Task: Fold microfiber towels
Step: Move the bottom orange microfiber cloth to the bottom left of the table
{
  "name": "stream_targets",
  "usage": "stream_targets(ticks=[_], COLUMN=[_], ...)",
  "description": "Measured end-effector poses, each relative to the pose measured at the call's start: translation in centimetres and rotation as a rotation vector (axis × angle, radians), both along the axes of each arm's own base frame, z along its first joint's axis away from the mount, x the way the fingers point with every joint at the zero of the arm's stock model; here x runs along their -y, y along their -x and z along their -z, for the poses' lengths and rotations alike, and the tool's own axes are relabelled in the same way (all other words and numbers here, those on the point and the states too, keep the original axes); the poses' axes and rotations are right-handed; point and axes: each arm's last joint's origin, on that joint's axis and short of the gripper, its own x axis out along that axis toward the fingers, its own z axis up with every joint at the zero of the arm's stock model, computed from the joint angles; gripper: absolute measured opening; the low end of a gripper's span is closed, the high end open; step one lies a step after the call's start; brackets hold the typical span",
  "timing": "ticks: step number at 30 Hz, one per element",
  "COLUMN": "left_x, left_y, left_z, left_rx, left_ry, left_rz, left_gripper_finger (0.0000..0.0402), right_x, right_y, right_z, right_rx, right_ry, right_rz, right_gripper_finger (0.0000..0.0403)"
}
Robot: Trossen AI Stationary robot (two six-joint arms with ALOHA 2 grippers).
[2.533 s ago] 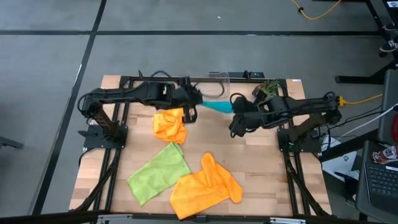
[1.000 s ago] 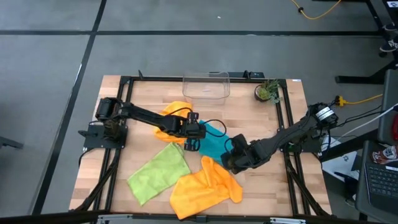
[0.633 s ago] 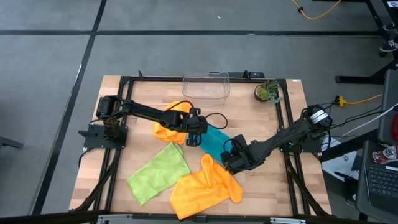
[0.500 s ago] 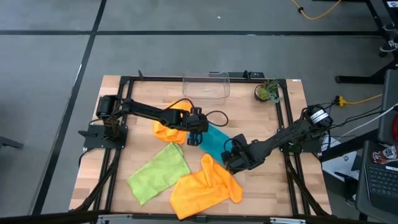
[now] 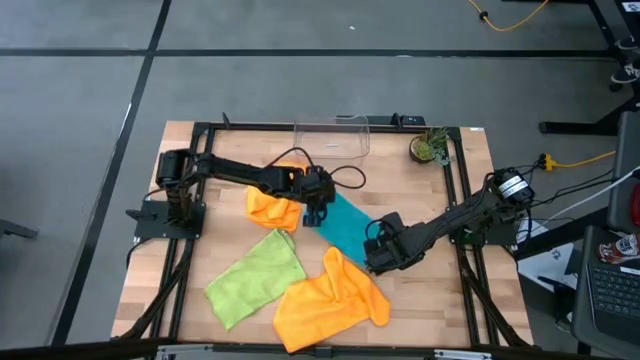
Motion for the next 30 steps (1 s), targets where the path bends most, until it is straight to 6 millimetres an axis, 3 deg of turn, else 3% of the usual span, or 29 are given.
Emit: stream_targets(ticks=[6,9,13,16,20,24,30], left_x=[-0.4,-0.1,0.8,1.9,3.8,7.0,12.1], left_y=[0.4,1.0,1.9,2.3,2.5,2.5,1.6], left_z=[-0.6,-2.8,-7.2,-8.5,-7.4,-5.6,-4.0], left_rx=[0.014,0.001,0.065,0.108,0.067,-0.004,0.104], left_ry=[-0.012,0.005,0.090,0.226,0.325,0.395,0.281], left_rz=[-0.109,-0.186,-0.233,-0.213,-0.220,-0.122,0.239], left_gripper_finger=[0.0143,0.0143,0.0142,0.0143,0.0139,0.0138,0.0138], right_x=[0.1,0.2,0.4,0.6,1.0,1.3,1.7], right_y=[0.3,0.5,0.8,1.3,1.9,2.2,2.2], right_z=[-0.4,-1.7,-4.5,-6.2,-7.7,-8.3,-8.5], right_rx=[-0.011,0.015,0.074,0.112,0.165,0.200,0.193], right_ry=[0.003,-0.011,-0.039,-0.051,-0.032,-0.009,-0.005], right_rz=[-0.001,-0.010,-0.126,-0.200,-0.251,-0.250,-0.255], right_gripper_finger=[0.0192,0.0209,0.0215,0.0215,0.0216,0.0216,0.0216])
